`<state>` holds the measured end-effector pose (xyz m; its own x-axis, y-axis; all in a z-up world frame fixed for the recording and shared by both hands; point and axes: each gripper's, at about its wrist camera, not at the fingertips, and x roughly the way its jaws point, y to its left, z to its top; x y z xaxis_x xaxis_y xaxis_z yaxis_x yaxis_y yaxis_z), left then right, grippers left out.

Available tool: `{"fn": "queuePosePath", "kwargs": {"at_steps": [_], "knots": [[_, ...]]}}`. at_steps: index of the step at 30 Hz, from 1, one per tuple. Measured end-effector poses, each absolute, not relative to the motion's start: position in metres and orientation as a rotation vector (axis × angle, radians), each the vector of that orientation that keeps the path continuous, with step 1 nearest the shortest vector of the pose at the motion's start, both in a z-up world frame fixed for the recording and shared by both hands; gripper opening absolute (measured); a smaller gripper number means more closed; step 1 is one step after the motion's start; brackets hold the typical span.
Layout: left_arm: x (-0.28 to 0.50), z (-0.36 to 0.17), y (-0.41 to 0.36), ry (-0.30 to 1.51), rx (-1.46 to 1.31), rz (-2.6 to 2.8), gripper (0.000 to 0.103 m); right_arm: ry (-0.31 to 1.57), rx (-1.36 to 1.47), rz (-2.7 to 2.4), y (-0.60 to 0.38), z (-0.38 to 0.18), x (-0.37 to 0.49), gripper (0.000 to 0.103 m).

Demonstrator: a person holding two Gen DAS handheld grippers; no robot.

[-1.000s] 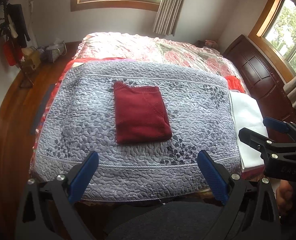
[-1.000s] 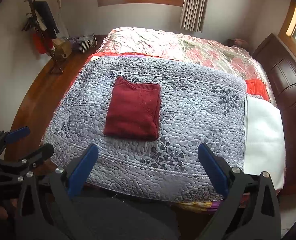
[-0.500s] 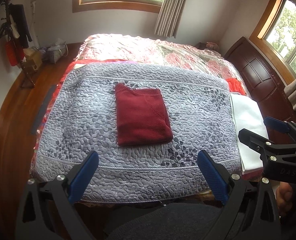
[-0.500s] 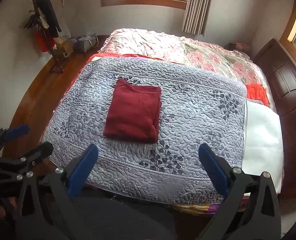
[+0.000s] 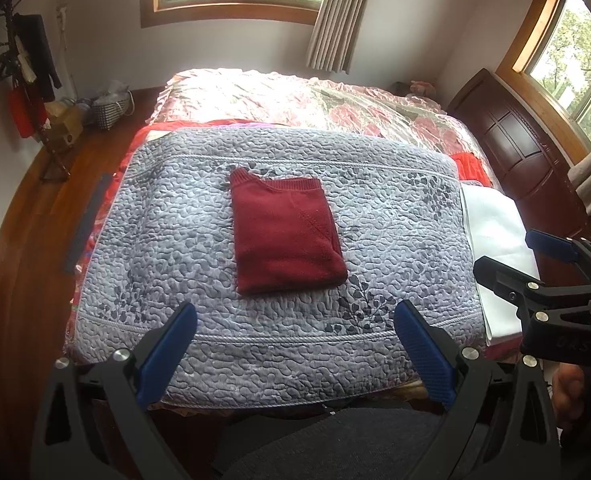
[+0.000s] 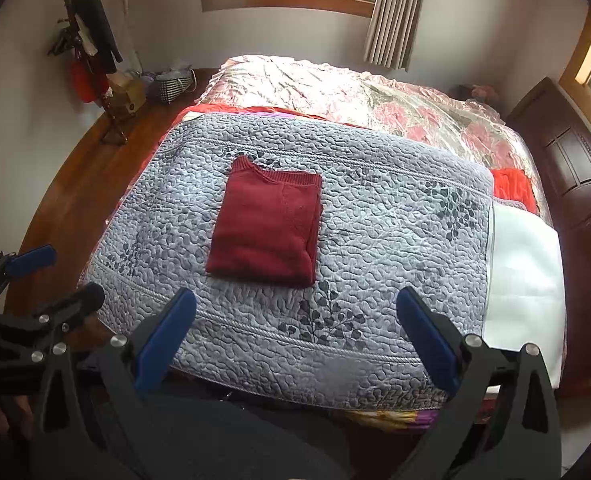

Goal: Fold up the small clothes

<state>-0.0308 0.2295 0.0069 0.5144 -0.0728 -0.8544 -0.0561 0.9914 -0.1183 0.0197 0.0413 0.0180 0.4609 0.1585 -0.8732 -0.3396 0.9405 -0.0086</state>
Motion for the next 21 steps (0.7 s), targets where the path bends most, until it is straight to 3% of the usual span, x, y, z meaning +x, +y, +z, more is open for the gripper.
{"fn": "queuePosePath", "kwargs": {"at_steps": [21], "knots": [[-0.0225, 0.0061, 0.2289, 1.032, -0.132, -0.018, 0.099, 1.039, -0.204, 0.300, 0.0436, 0.0148, 0.0283, 0.100]]}}
